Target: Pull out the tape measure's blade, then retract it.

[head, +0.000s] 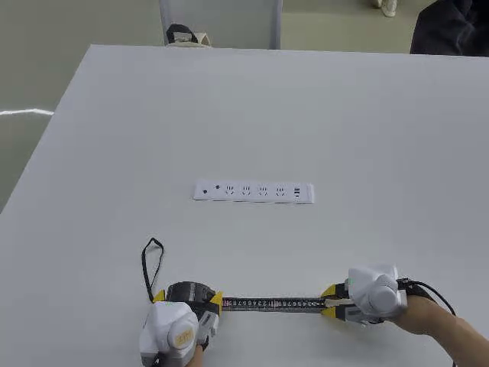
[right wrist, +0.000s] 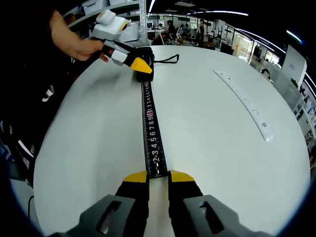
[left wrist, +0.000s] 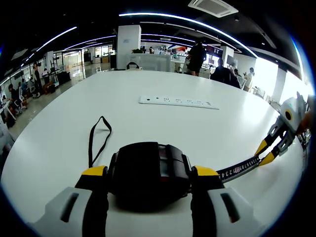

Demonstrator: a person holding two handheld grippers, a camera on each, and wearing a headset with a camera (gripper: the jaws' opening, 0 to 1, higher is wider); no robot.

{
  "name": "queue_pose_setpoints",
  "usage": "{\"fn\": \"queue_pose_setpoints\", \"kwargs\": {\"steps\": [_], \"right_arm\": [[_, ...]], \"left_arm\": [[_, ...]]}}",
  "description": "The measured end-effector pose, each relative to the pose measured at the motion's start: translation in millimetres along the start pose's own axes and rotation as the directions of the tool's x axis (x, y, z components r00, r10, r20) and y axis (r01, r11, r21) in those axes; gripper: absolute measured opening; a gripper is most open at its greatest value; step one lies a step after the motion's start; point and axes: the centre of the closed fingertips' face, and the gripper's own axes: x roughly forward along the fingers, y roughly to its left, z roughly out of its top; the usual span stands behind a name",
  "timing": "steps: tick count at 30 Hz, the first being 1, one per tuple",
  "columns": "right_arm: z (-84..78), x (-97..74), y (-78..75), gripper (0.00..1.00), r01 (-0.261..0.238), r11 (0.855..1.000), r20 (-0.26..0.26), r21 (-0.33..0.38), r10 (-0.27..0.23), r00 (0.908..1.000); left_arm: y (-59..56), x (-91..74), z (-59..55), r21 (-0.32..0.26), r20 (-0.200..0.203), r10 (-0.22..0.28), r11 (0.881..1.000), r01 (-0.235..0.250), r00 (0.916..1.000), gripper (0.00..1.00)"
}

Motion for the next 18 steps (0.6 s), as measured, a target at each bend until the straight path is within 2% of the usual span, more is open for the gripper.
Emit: {"fn": "queue_pose_setpoints", "kwargs": {"steps": [18], "right_arm": [[1.1,0.3,0.2,0.12,-0.007,1.0,-0.019,-0.008,0.007,0.9998]], "left_arm": [[1.5,-1.0,0.1,-0.006,0.034,-0.021,1.0,0.022,0.9992,0.64]]}}
